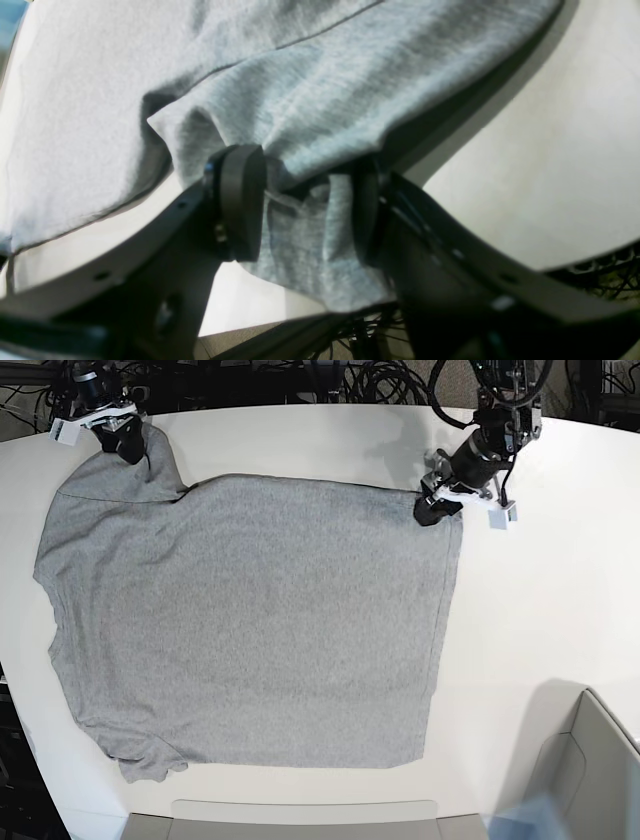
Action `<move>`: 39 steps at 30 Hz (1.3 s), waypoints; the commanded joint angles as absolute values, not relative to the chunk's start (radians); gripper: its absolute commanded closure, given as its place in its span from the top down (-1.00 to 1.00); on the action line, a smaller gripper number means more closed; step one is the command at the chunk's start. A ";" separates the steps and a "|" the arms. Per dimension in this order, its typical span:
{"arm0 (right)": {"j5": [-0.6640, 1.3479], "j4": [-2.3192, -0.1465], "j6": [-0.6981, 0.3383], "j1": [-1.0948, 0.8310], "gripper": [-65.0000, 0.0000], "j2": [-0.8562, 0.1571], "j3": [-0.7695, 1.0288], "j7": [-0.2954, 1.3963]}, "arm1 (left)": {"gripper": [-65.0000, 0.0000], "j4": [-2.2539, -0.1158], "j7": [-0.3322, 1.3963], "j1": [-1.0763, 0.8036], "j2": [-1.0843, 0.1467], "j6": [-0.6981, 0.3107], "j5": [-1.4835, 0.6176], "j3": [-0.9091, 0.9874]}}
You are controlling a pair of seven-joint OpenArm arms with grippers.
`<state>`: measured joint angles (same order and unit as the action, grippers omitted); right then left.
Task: Fold the T-shirt properly
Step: 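Pinch the shirt's side edge with both grippers and lift it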
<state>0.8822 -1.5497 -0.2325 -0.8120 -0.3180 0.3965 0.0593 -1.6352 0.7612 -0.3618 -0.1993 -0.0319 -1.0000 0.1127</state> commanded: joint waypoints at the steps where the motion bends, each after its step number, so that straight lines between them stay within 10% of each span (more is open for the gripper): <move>1: 0.875 -1.575 -0.231 -0.825 -0.15 -0.326 0.401 0.088 | -0.17 -1.606 0.779 -0.355 -0.208 0.001 -0.966 0.114; 7: 0.872 -1.620 -0.232 -0.819 -0.22 -0.332 0.401 0.180 | -0.31 -1.560 0.768 -0.341 -0.208 -0.004 -0.966 0.116; 13: 0.872 -1.641 -0.229 -0.826 -0.89 -0.329 0.426 0.182 | -1.00 -1.560 0.769 -0.352 -0.209 -0.001 -0.967 0.125; 39: 0.874 -1.886 -0.312 -0.984 -0.95 -0.236 0.624 0.186 | -1.00 -1.923 0.740 -0.700 -0.252 -0.004 -0.972 0.344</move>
<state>0.8597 -1.8671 -0.2958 -0.9802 -0.2234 0.6128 0.2142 -1.9045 0.7547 -0.6945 -0.2459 0.0002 -0.9684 0.3374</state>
